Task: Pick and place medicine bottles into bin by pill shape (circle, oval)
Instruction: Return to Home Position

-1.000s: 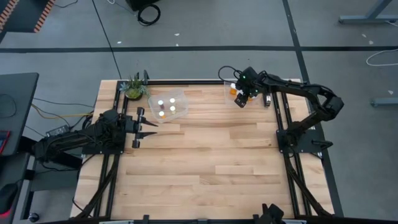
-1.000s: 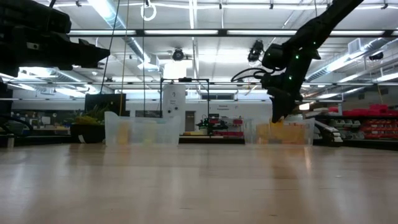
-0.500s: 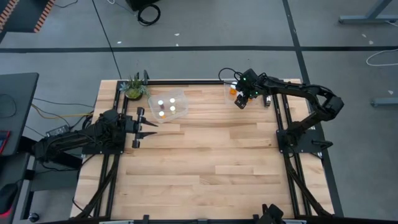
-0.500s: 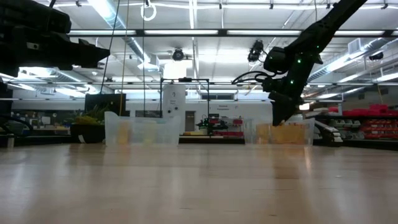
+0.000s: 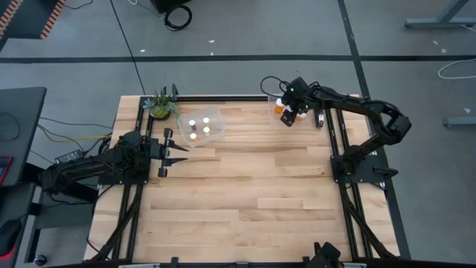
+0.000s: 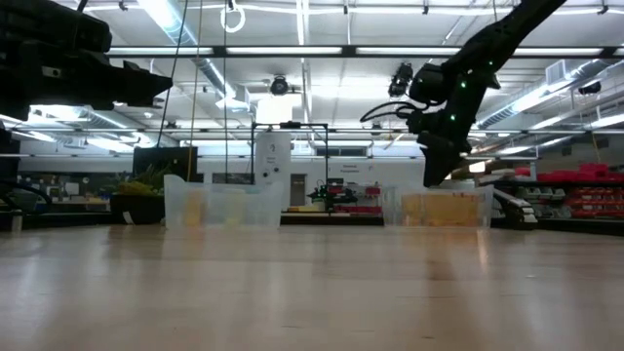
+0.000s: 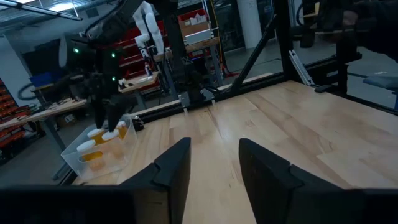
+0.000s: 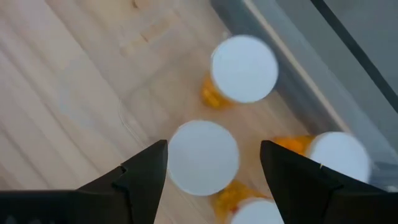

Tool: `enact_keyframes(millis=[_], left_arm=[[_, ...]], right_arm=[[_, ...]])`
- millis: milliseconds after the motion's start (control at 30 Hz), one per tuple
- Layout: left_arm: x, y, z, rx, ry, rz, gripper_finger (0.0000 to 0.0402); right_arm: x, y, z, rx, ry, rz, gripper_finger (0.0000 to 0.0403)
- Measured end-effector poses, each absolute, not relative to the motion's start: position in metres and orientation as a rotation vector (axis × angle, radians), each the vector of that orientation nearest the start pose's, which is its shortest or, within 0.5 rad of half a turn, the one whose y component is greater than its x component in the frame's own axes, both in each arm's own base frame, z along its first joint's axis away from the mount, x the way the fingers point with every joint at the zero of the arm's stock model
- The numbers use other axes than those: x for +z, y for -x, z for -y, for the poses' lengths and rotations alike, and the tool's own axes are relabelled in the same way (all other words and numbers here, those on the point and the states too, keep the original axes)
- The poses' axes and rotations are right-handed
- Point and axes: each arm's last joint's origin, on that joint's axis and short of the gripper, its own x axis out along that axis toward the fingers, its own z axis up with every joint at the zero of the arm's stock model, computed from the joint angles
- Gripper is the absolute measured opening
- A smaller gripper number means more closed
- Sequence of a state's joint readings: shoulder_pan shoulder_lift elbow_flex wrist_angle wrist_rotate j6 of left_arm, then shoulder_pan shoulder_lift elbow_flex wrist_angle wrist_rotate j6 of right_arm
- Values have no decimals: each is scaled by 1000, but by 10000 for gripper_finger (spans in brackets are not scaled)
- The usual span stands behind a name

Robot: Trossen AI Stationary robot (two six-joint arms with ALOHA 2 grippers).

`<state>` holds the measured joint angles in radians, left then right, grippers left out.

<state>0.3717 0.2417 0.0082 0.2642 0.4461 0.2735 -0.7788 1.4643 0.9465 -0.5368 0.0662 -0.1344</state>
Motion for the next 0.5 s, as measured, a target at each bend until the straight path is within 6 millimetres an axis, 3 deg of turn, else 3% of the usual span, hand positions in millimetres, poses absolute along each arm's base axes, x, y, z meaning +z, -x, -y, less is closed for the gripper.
enact_keyframes(millis=[300, 500], left_arm=[[171, -107, -28, -70, -286, 38, 147], [171, -107, -28, -71, -286, 38, 151]], right_arm=[[249, -203, 202, -694, -267, -1056, 264], [283, -190, 184, -706, -211, -935, 265]])
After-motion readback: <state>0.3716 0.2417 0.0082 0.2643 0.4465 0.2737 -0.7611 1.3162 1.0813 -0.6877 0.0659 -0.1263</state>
